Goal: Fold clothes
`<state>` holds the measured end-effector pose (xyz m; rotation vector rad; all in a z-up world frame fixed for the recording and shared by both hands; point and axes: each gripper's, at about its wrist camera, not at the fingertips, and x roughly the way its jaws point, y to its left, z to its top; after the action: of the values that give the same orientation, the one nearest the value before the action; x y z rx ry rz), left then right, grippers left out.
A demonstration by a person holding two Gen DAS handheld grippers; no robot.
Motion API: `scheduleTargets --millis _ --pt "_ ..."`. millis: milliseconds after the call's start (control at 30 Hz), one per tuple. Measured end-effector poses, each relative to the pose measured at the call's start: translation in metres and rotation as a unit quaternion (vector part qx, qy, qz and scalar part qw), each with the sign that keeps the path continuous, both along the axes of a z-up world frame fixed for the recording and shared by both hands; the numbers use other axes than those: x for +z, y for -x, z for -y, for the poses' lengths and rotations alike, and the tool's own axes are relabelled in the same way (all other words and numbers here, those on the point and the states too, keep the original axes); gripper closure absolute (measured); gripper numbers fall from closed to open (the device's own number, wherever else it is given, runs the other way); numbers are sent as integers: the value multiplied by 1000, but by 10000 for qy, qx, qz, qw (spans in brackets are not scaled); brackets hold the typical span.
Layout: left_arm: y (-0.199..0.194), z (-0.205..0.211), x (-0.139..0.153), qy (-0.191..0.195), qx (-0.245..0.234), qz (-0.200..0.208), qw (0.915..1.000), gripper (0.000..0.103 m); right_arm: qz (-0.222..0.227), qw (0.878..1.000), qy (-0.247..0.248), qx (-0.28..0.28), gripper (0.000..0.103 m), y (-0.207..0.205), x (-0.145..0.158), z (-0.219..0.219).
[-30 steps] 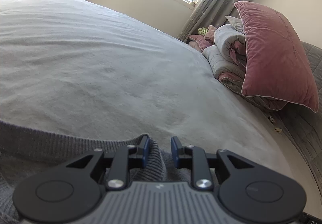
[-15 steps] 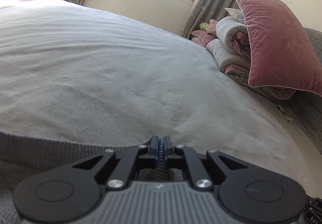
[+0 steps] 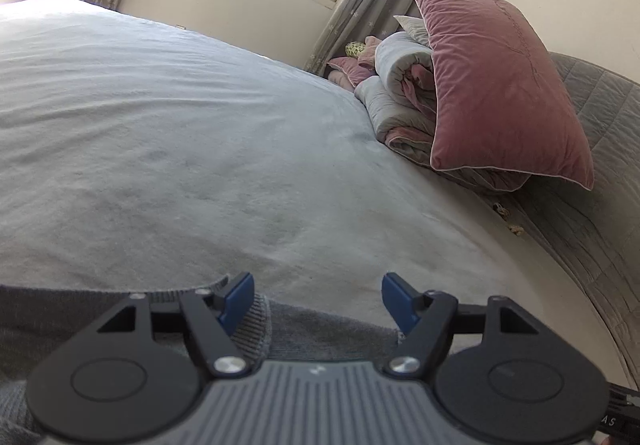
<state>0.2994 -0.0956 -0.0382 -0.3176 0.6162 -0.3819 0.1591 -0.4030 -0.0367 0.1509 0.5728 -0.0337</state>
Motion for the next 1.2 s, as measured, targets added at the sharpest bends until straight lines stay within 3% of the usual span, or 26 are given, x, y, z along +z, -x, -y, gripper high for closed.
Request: scheduleTargets --millis 67,133,233,367,567,633,733,800,867,1100,1200 --pt "0 10 -11 -344 -49 76 9994 29 -25 9994 -338 47 54 3 1 9" --pt "1 16 -14 -556 -120 131 9983 24 -173 9991 -365 125 54 2 -1 10" --pt "1 16 -12 -583 -140 149 9981 22 -452 9987 -76 214 54 0 -6 6" --pt "8 17 -3 -665 -48 157 9977 22 -434 9988 -151 186 44 2 -7 7" --pt "60 50 21 -1351 -722 420 9873 30 -442 9984 91 335 43 11 -2 13" --pt "84 66 27 -1604 -1099 636 9788 32 -439 9985 93 315 43 14 0 18" --pt "121 89 33 -1911 -1645 1048 9620 48 -470 9985 137 237 43 17 0 25" --pt "142 104 36 -2046 -2001 1320 9490 78 -487 9984 183 215 43 19 -1 29" --pt "156 115 38 -2041 -2432 1472 9368 86 -428 9986 197 258 42 21 0 31" --pt "178 149 23 -2461 -3592 1596 8860 91 -140 9995 -108 257 43 28 6 44" --pt "180 156 15 -2648 -3752 1568 8744 89 -70 9995 -152 279 43 29 8 44"
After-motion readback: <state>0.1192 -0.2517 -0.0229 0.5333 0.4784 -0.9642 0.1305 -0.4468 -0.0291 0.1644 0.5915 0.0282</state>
